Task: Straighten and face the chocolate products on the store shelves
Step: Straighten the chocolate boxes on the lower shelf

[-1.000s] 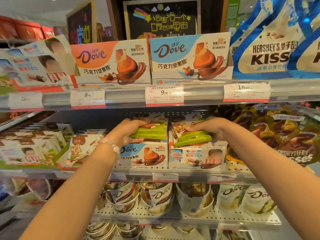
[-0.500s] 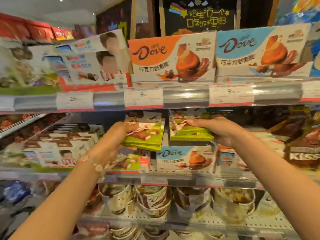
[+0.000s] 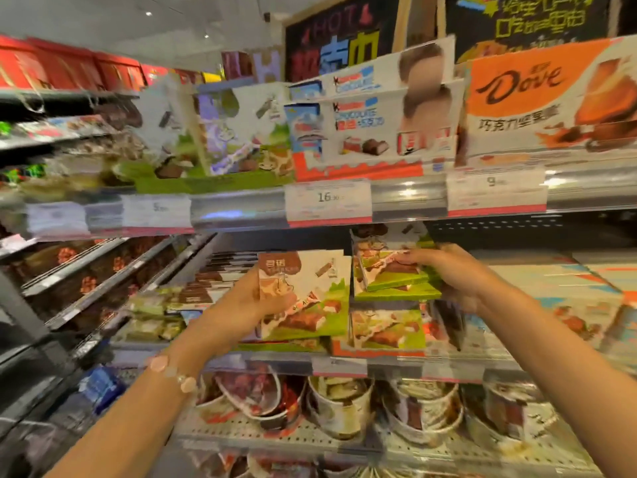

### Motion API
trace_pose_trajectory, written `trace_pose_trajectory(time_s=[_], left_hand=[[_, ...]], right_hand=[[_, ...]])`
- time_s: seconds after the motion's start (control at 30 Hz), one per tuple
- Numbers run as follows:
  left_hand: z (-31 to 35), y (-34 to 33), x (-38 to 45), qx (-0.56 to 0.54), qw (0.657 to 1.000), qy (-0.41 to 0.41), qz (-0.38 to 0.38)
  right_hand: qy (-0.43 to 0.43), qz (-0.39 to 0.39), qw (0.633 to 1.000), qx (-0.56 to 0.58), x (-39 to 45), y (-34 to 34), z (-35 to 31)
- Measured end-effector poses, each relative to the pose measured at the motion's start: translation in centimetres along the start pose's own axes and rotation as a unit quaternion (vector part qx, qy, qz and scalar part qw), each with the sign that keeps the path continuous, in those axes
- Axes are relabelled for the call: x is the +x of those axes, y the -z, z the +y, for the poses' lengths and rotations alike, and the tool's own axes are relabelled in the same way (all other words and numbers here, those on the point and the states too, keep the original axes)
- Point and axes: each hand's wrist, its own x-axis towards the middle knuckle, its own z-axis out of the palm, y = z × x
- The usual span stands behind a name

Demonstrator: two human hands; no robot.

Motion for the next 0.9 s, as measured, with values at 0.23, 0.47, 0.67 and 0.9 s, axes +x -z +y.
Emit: trace_pose_trajectory(time_s=[0.23, 0.47, 0.67, 0.9], left_hand=[[0.1, 4.1, -2.5, 0.096, 0.988, -0.081, -0.088], [-0.3, 4.7, -0.7, 0.142, 0.974, -0.115, -0.132], [-0.9, 6.7, 1.4, 0.153, 0.976, -0.015, -0.155], [-0.7, 6.9, 2.1, 0.169, 0.970, 0.009, -0.176]], right_hand=[[0.024, 0.069, 0.997, 0.034, 2.7, -4.7, -0.3], [0.049, 0.076, 0.991, -0.097, 5.2, -6.7, -0.3], [0.056, 0.012, 0.978, -0.201, 6.6, -7.7, 0.0], [0.125, -0.028, 0.952, -0.277, 8.4, -11.6, 0.9]])
